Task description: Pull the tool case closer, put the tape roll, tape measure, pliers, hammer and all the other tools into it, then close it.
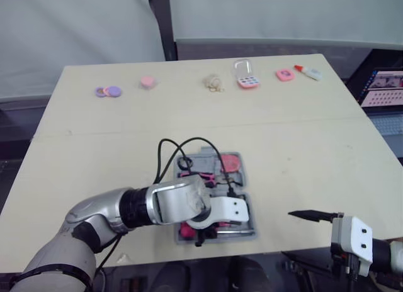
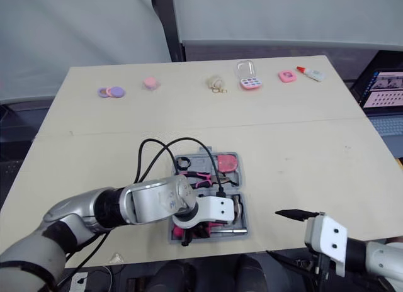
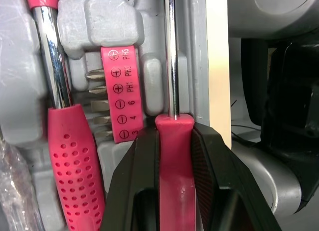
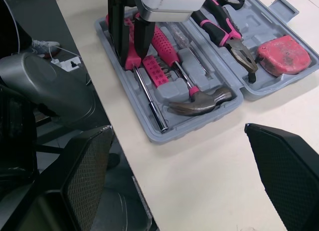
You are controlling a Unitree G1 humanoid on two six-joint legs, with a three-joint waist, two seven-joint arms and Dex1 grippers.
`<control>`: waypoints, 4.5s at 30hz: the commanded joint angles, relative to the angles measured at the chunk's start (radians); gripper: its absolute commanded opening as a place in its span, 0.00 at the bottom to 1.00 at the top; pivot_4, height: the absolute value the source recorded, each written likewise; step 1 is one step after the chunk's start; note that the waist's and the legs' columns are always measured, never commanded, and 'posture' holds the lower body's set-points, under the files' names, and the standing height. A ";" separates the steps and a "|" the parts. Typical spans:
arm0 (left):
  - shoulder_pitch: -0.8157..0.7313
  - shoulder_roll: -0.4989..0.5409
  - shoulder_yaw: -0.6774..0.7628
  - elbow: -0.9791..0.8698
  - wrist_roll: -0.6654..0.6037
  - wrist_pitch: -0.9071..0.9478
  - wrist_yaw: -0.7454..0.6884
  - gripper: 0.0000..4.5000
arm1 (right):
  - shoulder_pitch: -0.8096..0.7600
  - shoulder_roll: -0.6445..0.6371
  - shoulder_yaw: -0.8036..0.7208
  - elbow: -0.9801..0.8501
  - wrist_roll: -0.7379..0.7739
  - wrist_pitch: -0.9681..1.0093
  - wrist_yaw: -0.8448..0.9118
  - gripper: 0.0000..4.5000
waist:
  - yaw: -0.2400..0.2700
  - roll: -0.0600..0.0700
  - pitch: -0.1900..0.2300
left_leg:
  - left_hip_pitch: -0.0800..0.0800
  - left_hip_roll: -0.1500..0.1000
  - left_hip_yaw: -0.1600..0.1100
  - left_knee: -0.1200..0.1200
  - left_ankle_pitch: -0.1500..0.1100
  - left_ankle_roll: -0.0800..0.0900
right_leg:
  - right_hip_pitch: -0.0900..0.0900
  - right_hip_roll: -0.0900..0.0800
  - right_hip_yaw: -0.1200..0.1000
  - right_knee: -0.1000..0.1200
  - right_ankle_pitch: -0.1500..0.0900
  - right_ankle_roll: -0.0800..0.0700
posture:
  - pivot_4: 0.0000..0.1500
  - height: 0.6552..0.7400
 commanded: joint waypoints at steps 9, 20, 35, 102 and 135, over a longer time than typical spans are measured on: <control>-0.033 0.031 0.022 -0.008 -0.016 0.007 0.012 0.11 | -0.019 0.001 -0.005 -0.017 0.012 -0.002 -0.011 1.00 | 0.000 0.000 0.000 | 0.000 0.000 0.000 0.000 0.000 0.000 | 0.000 0.000 0.000 0.000 0.000 0.000 | 1.00 1.00; -0.047 0.066 -0.019 -0.035 -0.028 -0.010 0.006 0.11 | -0.037 0.001 0.006 -0.023 0.011 0.012 -0.018 1.00 | 0.000 0.000 0.000 | 0.000 0.000 0.000 0.000 0.000 0.000 | 0.000 0.000 0.000 0.000 0.000 0.000 | 1.00 1.00; -0.126 0.105 -0.004 -0.063 -0.039 -0.044 -0.029 0.11 | -0.033 0.007 0.005 -0.025 0.010 0.015 -0.016 1.00 | 0.000 0.000 0.000 | 0.000 0.000 0.000 0.000 0.000 0.000 | 0.000 0.000 0.000 0.000 0.000 0.000 | 1.00 1.00; -0.115 0.224 -0.099 -0.056 0.150 -0.331 -0.222 0.11 | -0.021 0.009 0.003 -0.031 0.017 0.017 -0.019 1.00 | 0.001 0.000 0.000 | -0.001 -0.001 0.000 0.001 0.000 0.000 | 0.000 0.000 0.000 0.000 0.000 0.000 | 1.00 1.00; -0.089 0.186 -0.131 -0.012 0.215 -0.294 -0.273 0.11 | 0.001 0.011 -0.009 -0.041 0.017 0.017 -0.022 1.00 | 0.001 0.000 0.000 | -0.001 0.000 0.000 0.001 0.000 0.000 | 0.000 0.000 0.000 0.001 0.000 0.000 | 1.00 1.00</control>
